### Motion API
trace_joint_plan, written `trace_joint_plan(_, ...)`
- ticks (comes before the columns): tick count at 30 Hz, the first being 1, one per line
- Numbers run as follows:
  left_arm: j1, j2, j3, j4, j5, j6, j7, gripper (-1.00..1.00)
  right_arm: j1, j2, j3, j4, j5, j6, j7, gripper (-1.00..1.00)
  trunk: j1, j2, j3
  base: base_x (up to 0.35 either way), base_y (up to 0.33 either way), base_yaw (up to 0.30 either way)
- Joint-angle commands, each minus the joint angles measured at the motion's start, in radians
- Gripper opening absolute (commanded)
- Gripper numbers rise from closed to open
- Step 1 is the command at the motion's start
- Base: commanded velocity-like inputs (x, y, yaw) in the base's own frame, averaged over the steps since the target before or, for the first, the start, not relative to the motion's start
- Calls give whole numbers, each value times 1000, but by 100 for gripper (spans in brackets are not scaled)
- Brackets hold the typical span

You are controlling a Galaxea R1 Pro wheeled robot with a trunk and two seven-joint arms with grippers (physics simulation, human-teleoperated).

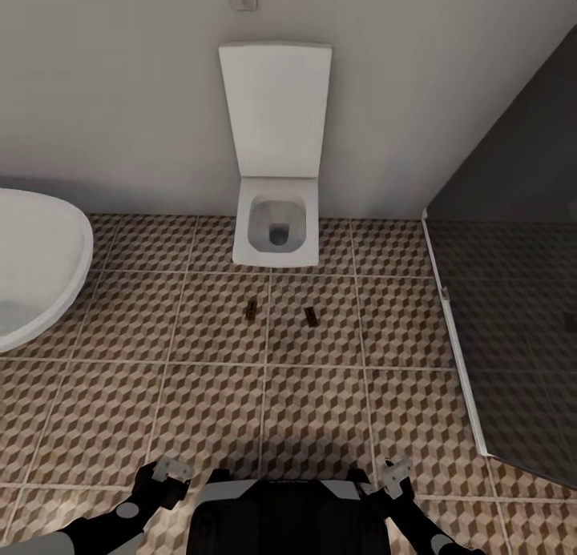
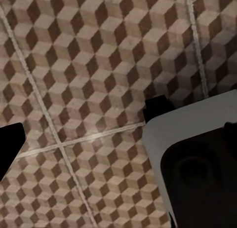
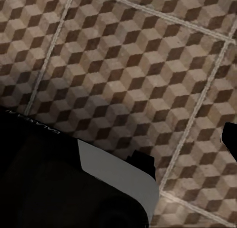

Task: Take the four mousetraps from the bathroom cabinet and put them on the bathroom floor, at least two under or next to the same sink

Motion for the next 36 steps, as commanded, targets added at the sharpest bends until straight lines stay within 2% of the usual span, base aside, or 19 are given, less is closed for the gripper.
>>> trace_joint_plan(1,-1,1,-9,-1,7,-4,8,100,2,0,0,0,3,-3,1,100,-3,6,2,0,0,0)
trace_joint_plan(23,9,0,-9,29,7,-9,10,100,29,3,0,0,2,-9,-51,100,-88,160,71,0,0,0)
trace_joint_plan(36,10,-2,-9,29,7,-8,10,100,30,5,-1,0,2,-8,-53,100,-88,160,71,0,0,0)
